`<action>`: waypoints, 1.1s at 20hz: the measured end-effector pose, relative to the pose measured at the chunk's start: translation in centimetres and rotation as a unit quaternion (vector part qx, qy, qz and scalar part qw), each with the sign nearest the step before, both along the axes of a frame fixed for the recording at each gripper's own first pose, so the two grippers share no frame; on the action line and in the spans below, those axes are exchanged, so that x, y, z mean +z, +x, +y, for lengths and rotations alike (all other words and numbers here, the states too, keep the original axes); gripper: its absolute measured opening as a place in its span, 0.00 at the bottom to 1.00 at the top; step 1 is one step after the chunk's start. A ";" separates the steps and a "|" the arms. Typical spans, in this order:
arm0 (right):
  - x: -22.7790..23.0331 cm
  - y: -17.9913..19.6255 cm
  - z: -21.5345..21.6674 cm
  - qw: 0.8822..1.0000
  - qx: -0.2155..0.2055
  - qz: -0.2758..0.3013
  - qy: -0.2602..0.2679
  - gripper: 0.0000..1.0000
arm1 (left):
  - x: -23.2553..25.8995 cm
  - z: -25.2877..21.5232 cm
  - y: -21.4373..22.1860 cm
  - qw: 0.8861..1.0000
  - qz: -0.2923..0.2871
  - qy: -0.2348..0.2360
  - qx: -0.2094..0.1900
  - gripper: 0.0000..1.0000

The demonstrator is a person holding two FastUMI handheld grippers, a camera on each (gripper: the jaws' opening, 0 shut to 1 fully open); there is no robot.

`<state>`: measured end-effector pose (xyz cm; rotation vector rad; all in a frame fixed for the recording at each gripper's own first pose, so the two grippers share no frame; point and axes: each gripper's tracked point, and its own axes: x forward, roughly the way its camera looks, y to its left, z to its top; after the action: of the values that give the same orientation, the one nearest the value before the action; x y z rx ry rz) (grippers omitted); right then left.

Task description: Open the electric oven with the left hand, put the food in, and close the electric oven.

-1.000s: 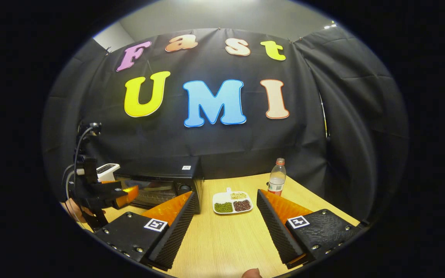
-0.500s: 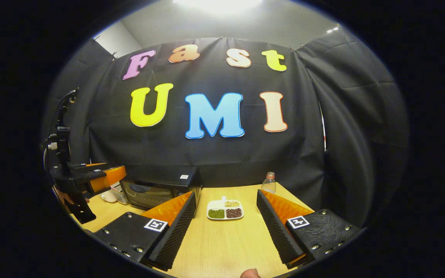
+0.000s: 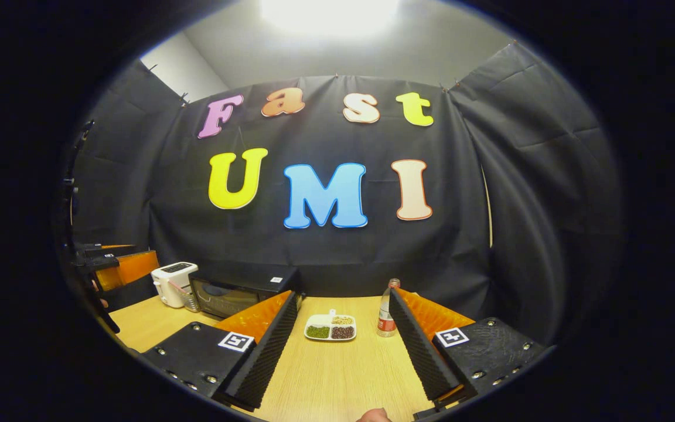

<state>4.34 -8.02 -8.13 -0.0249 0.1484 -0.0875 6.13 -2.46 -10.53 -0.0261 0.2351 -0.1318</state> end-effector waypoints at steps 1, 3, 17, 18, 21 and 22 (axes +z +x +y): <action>-0.2 -0.3 -0.3 1.000 0.000 0.004 -0.003 0.97 | 0.4 0.2 -0.9 1.000 0.001 0.001 0.002 1.00; -0.4 -0.9 -0.3 1.000 0.000 0.008 0.001 0.97 | 1.5 0.8 -2.3 1.000 -0.004 0.000 0.009 0.90; 3.6 -1.8 4.1 0.999 -0.001 -0.039 0.000 0.97 | 1.9 9.4 -6.7 0.999 -0.010 -0.001 0.046 1.00; 4.0 -1.5 4.4 0.999 0.001 -0.043 0.000 0.97 | 1.8 9.9 -6.7 0.999 -0.008 -0.002 0.052 0.97; 4.9 -1.0 5.0 0.999 0.006 -0.051 0.001 0.97 | 1.9 11.1 -6.7 0.998 -0.007 -0.007 0.065 1.00; 5.1 -0.8 5.1 0.999 0.007 -0.053 0.000 0.97 | 1.9 11.5 -6.6 0.998 -0.007 -0.004 0.066 1.00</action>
<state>3.59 -2.90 -3.04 -0.0215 0.0416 -0.0741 -0.44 9.03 -8.58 -0.0494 0.2172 -0.0008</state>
